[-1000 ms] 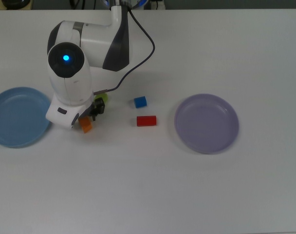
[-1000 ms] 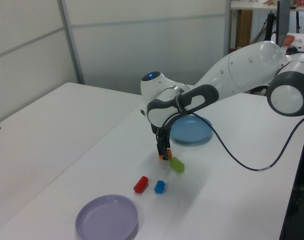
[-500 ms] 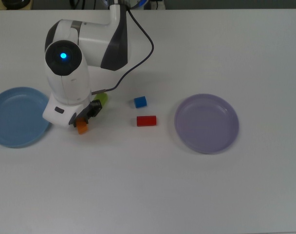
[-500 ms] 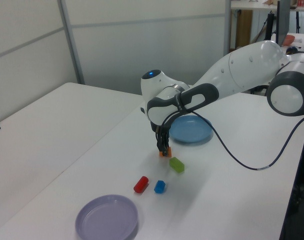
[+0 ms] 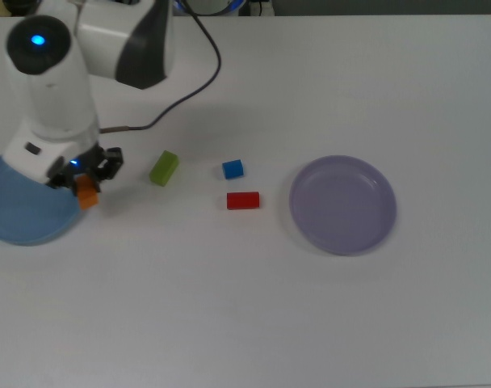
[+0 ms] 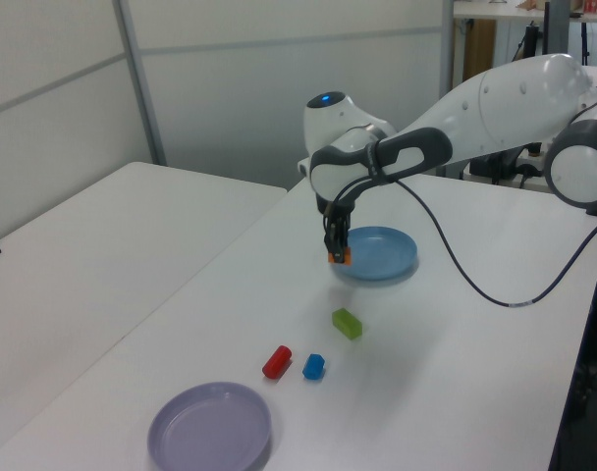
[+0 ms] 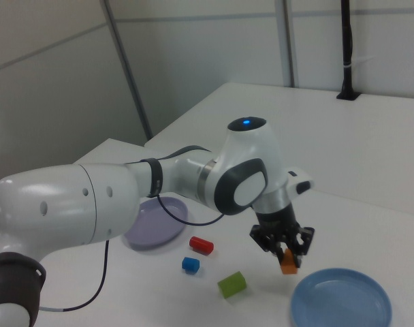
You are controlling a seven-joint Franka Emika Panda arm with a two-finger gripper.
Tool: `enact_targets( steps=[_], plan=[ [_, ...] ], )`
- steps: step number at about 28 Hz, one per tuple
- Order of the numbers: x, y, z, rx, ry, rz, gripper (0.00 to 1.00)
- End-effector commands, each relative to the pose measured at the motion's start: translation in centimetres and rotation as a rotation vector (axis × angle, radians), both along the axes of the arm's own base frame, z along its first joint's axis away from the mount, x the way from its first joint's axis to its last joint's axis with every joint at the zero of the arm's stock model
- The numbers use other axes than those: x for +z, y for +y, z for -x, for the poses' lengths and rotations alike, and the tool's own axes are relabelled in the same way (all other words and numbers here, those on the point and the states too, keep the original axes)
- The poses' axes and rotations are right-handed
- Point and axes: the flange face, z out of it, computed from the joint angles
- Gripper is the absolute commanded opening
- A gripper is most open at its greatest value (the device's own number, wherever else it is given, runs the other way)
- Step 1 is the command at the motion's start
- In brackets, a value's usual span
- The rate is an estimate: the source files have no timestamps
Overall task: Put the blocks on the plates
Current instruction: 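Carry the orange block to the light blue plate and release it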
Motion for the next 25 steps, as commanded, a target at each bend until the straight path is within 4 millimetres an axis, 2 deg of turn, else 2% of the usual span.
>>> enact_targets(
  steps=[1,5,7,11,13,17,25],
  plan=[
    [-0.4,-4.9,1.8,-0.009,0.022,-0.021,0.0],
    [-2.3,-6.5,2.2,-0.013,0.047,-0.029,0.0],
    [-2.6,-8.1,2.6,-0.034,0.049,-0.029,0.0],
    [-3.0,-8.7,2.8,-0.027,0.057,-0.03,0.0],
    [-3.2,-8.6,2.8,-0.009,0.061,-0.032,0.01],
    [-3.4,-8.6,2.8,-0.016,0.063,-0.034,0.13],
    [-3.9,-7.9,2.8,-0.043,0.063,-0.061,0.22]
  ],
)
